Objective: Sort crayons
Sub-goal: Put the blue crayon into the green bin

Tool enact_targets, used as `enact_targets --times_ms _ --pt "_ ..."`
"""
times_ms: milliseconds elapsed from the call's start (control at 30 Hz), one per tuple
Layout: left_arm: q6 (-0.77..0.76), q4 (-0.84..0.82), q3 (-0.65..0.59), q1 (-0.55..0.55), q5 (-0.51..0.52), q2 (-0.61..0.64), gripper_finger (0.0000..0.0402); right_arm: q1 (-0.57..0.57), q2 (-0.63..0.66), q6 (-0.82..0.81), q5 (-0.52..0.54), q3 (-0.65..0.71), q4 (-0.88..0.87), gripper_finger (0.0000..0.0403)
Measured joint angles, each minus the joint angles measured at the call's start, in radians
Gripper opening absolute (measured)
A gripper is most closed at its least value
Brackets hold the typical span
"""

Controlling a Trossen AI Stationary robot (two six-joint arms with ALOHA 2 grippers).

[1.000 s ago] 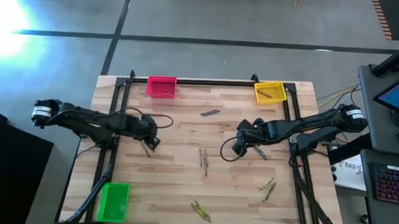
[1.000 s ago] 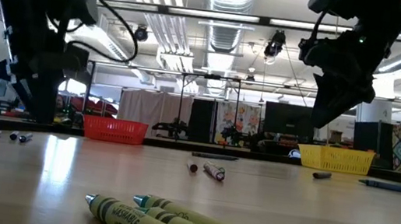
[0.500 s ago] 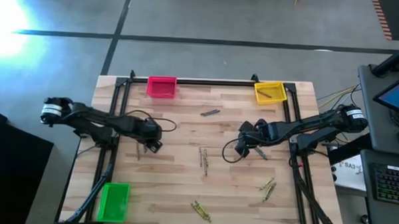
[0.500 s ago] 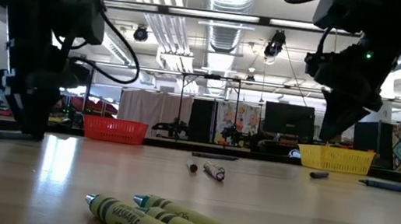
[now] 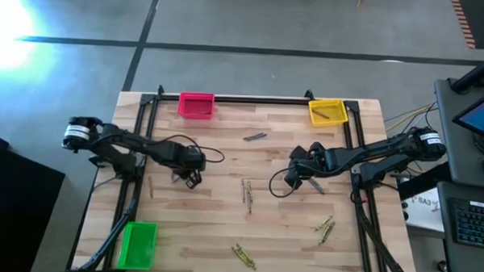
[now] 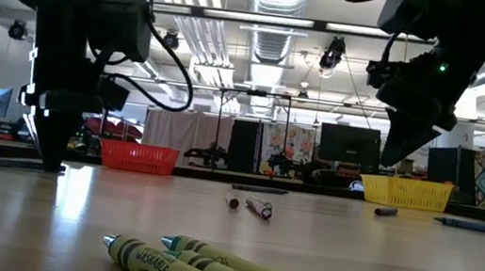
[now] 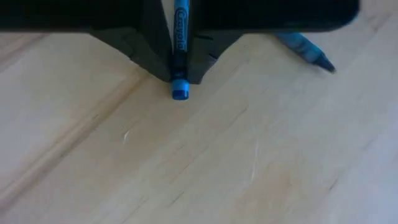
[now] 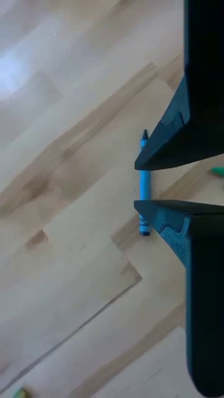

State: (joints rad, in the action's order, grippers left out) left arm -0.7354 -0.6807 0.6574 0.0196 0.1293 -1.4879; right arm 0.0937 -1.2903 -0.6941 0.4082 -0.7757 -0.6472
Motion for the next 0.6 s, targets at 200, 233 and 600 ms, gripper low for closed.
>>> enact_targets --times_ms 200,233,600 --pt "0.056 -0.17 0.126 -0.013 0.016 0.059 0.0008 0.0 0.0 -0.019 0.086 0.017 0.026 0.0078" --pt "0.064 -0.201 0.146 -0.025 0.017 0.07 0.0006 0.0 0.0 -0.023 0.091 0.025 0.041 0.0079" --pt "0.014 -0.357 0.228 -0.323 -0.658 0.197 0.0003 0.0 0.0 -0.075 0.089 0.161 0.174 0.0073"
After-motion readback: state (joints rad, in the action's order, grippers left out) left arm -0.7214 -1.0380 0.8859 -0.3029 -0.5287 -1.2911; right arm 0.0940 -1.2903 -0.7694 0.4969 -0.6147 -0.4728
